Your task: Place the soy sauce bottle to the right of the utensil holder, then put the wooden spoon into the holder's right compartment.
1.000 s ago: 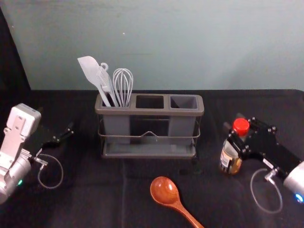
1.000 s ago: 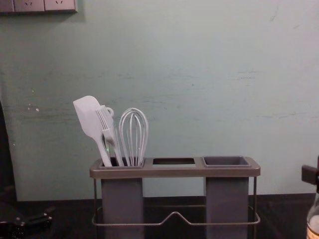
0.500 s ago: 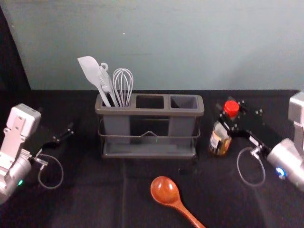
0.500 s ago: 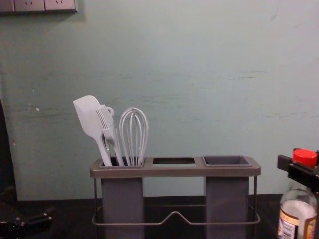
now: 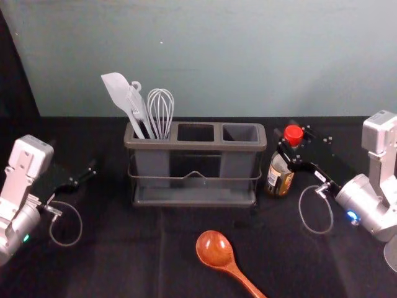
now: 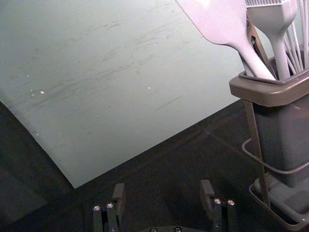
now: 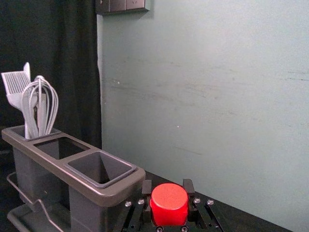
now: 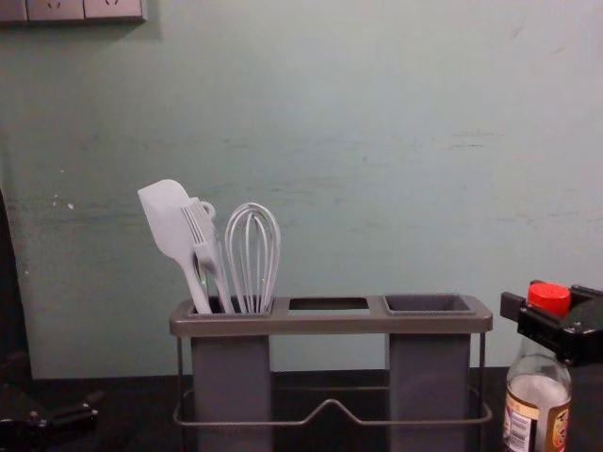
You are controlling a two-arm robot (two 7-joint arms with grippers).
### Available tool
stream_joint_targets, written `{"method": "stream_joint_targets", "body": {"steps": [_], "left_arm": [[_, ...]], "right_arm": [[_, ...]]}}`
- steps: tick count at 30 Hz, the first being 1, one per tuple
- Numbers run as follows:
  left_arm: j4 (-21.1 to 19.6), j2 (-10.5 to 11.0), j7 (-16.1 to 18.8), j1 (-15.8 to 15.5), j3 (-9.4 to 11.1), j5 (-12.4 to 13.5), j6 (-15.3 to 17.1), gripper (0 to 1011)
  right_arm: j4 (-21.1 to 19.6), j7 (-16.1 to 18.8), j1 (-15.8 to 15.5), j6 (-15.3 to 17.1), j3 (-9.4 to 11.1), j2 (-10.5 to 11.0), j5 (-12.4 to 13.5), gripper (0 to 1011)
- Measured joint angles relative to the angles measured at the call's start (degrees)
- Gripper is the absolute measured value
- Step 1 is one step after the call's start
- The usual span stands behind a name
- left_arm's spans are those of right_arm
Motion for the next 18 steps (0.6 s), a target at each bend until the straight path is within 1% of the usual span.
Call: {"method": "stream_joint_targets", "body": {"steps": [4,10,16,18], "left_arm": [[0.00,0.00,0.00,0.00,0.00,0.00,0.00,1012],[0.00,0.00,0.00,0.00,0.00,0.00,0.00,1011],[0.00,0.00,0.00,0.00,0.00,0.00,0.00,1011],[0.00,0.00,0.00,0.00,0.00,0.00,0.00,1012]], "right_arm": [[1.44,0.18,0.99,-0.01,-0.18,-0.68,-0.18,392],[2.03,0.58,1.28,-0.36,-0.27,-1.23,-0.12,390],[1.61,0.64,0.81,-0.68,-0.08,-1.07,-0.12,390],[0.92,0.63,0.35,-0.83,0.16,-0.86,-0.17,432]]}}
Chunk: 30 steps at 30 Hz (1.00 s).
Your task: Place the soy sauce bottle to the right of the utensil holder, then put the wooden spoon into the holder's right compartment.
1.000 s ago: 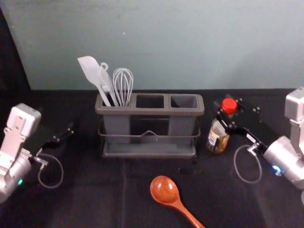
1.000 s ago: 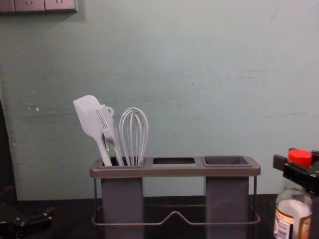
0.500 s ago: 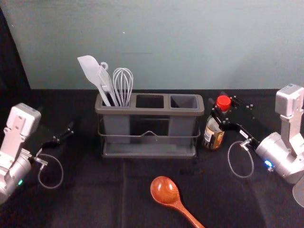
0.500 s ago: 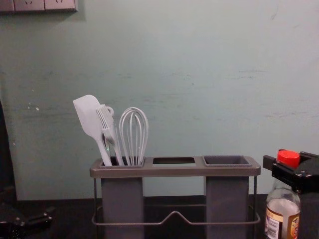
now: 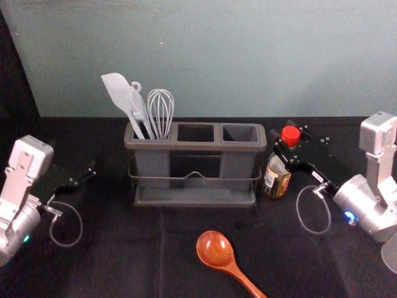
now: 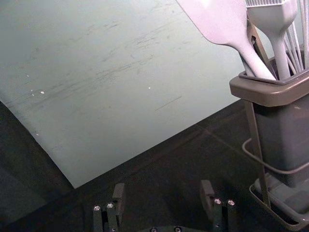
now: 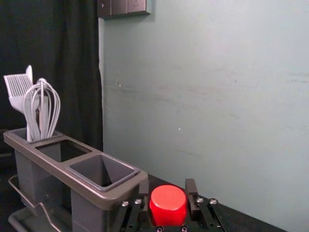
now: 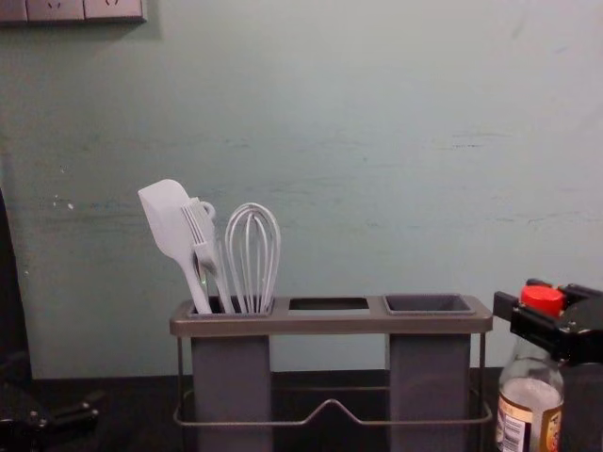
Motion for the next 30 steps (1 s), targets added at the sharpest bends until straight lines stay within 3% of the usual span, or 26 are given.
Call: {"method": "stream_joint_targets", "body": {"steps": [6,8,13,20,23,30], "left_arm": [[0.00,0.00,0.00,0.00,0.00,0.00,0.00,1011],[0.00,0.00,0.00,0.00,0.00,0.00,0.00,1011],[0.00,0.00,0.00,0.00,0.00,0.00,0.00,1011],[0.00,0.00,0.00,0.00,0.00,0.00,0.00,1012],[0.00,0.00,0.00,0.00,0.00,0.00,0.00,1011],[0.00,0.00,0.00,0.00,0.00,0.00,0.00,1010]], "right_arm": [[-2.93,-0.74,-1.72,-0.06,0.68,0.77,-0.65,606],[-5.69,-1.68,-3.28,0.55,1.10,1.38,-1.41,704],[-10.14,-3.71,-5.95,2.45,1.71,2.33,-3.12,833],[-19.18,-6.26,-12.65,4.57,3.66,3.32,-4.74,992],[-23.34,-6.92,-16.03,4.94,3.84,3.55,-6.03,1003],[-26.73,-6.83,-18.86,5.03,2.61,3.03,-7.50,1003]]}}
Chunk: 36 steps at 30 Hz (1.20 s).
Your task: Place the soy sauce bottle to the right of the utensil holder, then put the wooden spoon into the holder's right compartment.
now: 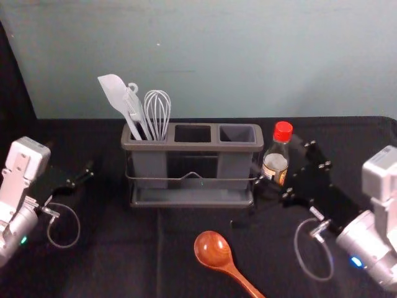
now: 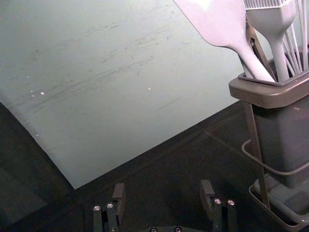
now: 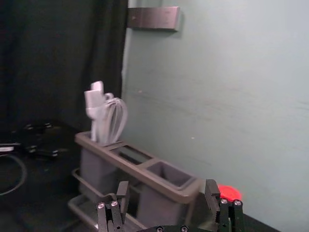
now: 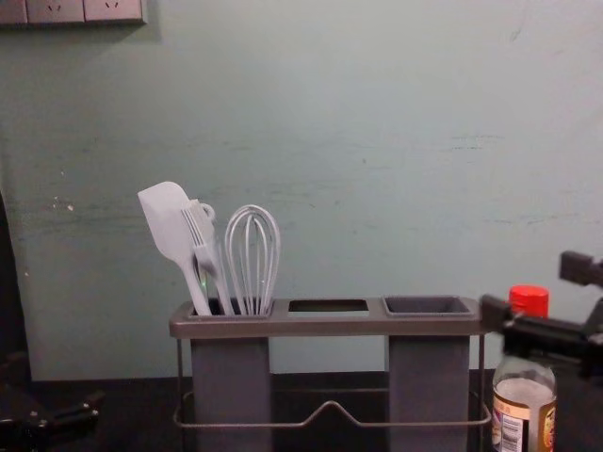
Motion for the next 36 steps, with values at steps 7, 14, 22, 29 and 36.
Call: {"method": "stream_joint_targets", "body": {"steps": [7,14,22,29,36], "left_arm": [[0.00,0.00,0.00,0.00,0.00,0.00,0.00,1011],[0.00,0.00,0.00,0.00,0.00,0.00,0.00,1011],[0.00,0.00,0.00,0.00,0.00,0.00,0.00,1012],[0.00,0.00,0.00,0.00,0.00,0.00,0.00,1012],[0.00,0.00,0.00,0.00,0.00,0.00,0.00,1011]], "right_arm": [[0.53,0.01,0.08,1.67,-3.60,-1.69,-2.80,1003],[4.48,-0.27,1.21,5.93,-7.48,-4.53,-3.86,1003],[8.57,-0.29,2.16,7.34,-10.58,-6.46,-5.22,1003],[9.62,-0.18,2.36,7.29,-11.45,-6.74,-5.74,1003],[9.47,-0.17,2.32,7.23,-11.26,-6.71,-5.69,1003]]}}
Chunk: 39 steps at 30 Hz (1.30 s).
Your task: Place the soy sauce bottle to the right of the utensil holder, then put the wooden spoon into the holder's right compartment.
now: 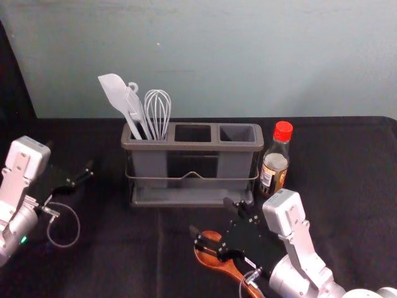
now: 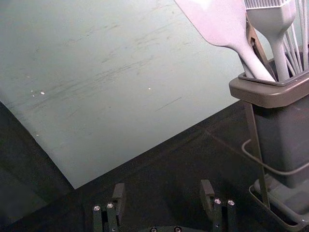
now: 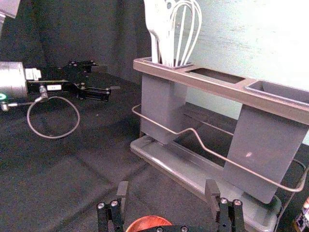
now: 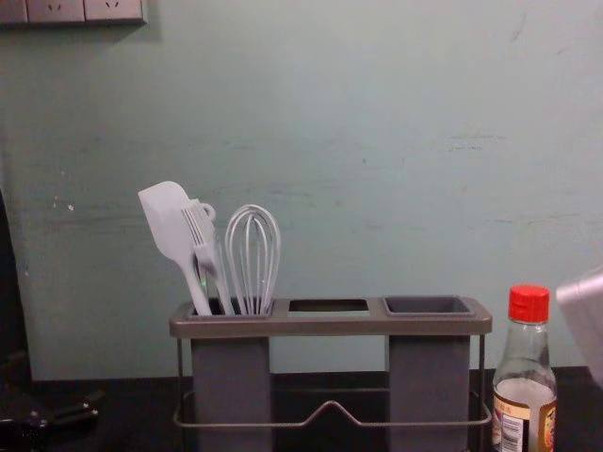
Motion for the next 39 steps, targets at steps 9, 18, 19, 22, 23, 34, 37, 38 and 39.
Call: {"method": "stream_joint_targets", "body": {"steps": [9,18,19,22,23,34,37,38,39], "left_arm": [[0.00,0.00,0.00,0.00,0.00,0.00,0.00,1011],[0.00,0.00,0.00,0.00,0.00,0.00,0.00,1012],[0.00,0.00,0.00,0.00,0.00,0.00,0.00,1011],[0.00,0.00,0.00,0.00,0.00,0.00,0.00,1011],[0.00,0.00,0.00,0.00,0.00,0.00,0.00,1011],[0.00,0.00,0.00,0.00,0.00,0.00,0.00,1011],[0.00,0.00,0.00,0.00,0.00,0.00,0.00,1011],[0.00,0.00,0.00,0.00,0.00,0.00,0.00,1011],[0.00,0.00,0.00,0.00,0.00,0.00,0.00,1012]], "right_arm": [[0.03,0.08,0.22,0.64,-0.06,0.02,-0.11,1003],[-6.65,-0.96,0.98,19.01,-0.16,1.39,-2.44,1003],[-7.62,-0.97,0.87,20.63,-0.15,1.55,-2.63,1003],[-10.70,-0.77,0.67,26.32,-0.45,2.31,-3.75,1002],[-12.17,-0.19,0.68,29.28,-0.68,2.70,-4.18,1003],[-15.25,4.40,4.59,46.10,-2.79,3.04,-5.89,1003],[-14.42,5.28,6.23,48.80,-3.49,2.60,-6.54,1002],[-14.23,5.43,6.54,49.22,-3.61,2.51,-6.64,1003],[-13.93,5.70,6.88,49.67,-3.73,2.39,-6.72,1002]]}}
